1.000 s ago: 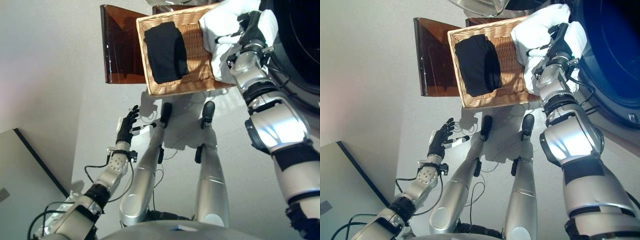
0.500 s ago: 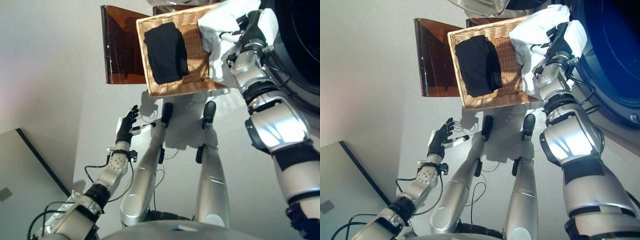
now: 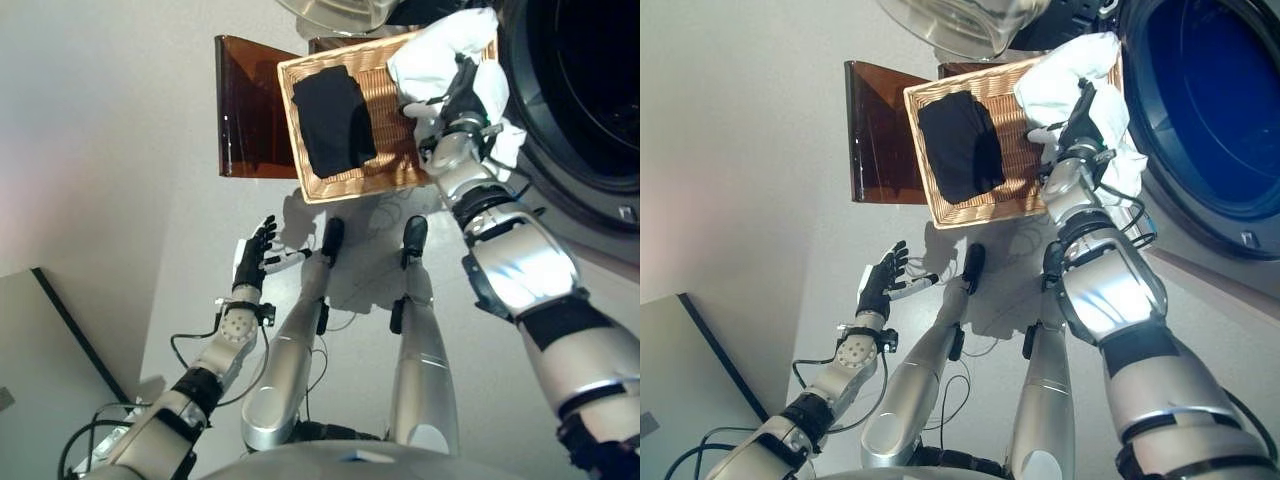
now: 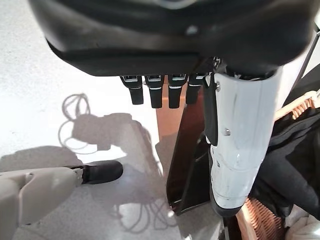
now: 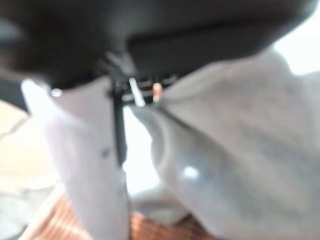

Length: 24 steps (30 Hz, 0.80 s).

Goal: Pick up the clothes and place them into the washing machine

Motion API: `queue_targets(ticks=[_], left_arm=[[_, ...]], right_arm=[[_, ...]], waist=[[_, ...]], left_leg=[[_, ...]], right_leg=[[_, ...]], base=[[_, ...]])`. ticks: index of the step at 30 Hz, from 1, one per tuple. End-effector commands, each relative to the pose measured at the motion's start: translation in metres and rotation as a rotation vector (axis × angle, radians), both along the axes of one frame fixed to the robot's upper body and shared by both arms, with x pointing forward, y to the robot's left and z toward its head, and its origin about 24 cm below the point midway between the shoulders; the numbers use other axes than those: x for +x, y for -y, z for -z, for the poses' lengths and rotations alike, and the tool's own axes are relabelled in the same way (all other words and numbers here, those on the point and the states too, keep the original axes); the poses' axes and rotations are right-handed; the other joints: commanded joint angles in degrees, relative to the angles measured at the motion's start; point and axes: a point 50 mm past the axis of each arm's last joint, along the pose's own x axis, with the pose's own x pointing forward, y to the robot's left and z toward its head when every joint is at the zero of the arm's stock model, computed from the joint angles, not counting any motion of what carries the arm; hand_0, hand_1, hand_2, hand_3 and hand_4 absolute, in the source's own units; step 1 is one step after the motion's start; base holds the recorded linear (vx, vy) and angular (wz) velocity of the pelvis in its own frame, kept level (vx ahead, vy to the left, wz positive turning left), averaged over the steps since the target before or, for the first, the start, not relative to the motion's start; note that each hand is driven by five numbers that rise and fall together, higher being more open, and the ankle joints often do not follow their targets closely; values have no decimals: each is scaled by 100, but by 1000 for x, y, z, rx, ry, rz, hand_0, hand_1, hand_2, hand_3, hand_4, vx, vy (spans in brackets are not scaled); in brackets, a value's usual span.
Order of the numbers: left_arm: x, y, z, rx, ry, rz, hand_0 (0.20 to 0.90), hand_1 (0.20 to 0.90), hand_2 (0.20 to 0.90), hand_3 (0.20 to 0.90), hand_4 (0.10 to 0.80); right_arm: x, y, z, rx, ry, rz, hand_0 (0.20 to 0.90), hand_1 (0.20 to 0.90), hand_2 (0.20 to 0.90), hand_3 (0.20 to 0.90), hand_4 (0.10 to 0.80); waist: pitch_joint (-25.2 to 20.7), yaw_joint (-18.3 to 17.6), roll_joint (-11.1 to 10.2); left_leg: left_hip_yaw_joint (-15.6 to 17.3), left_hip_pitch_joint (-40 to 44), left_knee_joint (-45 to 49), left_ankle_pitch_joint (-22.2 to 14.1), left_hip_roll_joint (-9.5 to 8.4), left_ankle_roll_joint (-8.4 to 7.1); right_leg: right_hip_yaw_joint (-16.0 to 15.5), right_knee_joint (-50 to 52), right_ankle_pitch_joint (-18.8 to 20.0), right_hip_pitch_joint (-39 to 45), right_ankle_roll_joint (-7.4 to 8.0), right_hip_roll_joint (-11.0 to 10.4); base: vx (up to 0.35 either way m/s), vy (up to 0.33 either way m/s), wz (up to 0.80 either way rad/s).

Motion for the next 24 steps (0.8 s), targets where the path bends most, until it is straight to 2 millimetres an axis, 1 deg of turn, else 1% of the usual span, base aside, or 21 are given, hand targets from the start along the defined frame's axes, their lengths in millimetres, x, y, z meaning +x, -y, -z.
queue_targets(ticks=[1,3,7,12,14,18,20,24], left_arm=[[1,-4,0,51,23,-24,900,900,900,900,800],[1,-4,1,57,17,-29,900,900,900,900,800],[1,-6,4,67,2,-42,900,900,900,900,800],[-2,-6,8,77,-13,-35,900,900,900,900,800],[-2,-6,8,77,-13,-35,900,900,900,900,800],[-2,-6,6,79,-5,-24,900,900,900,900,800],[-2,-8,2,79,16,-18,900,900,900,900,800],[-3,-9,-3,65,43,3,900,900,900,900,800]], right_arm=[[2,-27,-15,15,122,-68,900,900,900,900,800],[1,-31,-9,29,120,-71,900,900,900,900,800],[-1,-31,2,54,103,-55,900,900,900,900,800],[-2,-30,10,40,76,-13,900,900,900,900,800],[-2,-30,10,40,76,-13,900,900,900,900,800],[-3,-27,15,35,37,3,900,900,900,900,800],[-2,-21,15,0,2,21,900,900,900,900,800],[-3,-7,14,-6,-31,61,900,900,900,900,800]], waist=[[36,-64,10],[36,-93,-30],[36,-130,-112],[36,-121,-147],[36,-118,-148],[35,-81,-115],[35,-10,-45],[36,106,65]], left_leg=[[172,424,-138,-410,-114,-116],[188,495,-138,-425,-113,-105],[224,617,-138,-451,-112,-86],[272,665,-84,-484,-118,-54],[274,666,-84,-485,-117,-54],[273,634,-42,-480,-130,-56],[255,573,-44,-454,-153,-61],[241,486,-64,-420,-182,-68]], right_leg=[[-179,396,-699,381,208,-275],[-155,368,-685,455,212,-264],[-129,331,-677,588,213,-272],[-91,241,-662,714,208,-272],[-89,238,-660,715,208,-271],[-73,219,-662,727,201,-277],[-78,227,-666,691,206,-298],[-106,209,-649,633,222,-331]], base=[[20,18,-6],[18,19,-7],[10,14,-8],[5,10,-6],[1,7,-2],[1,-2,5],[0,-6,11],[4,0,7]])
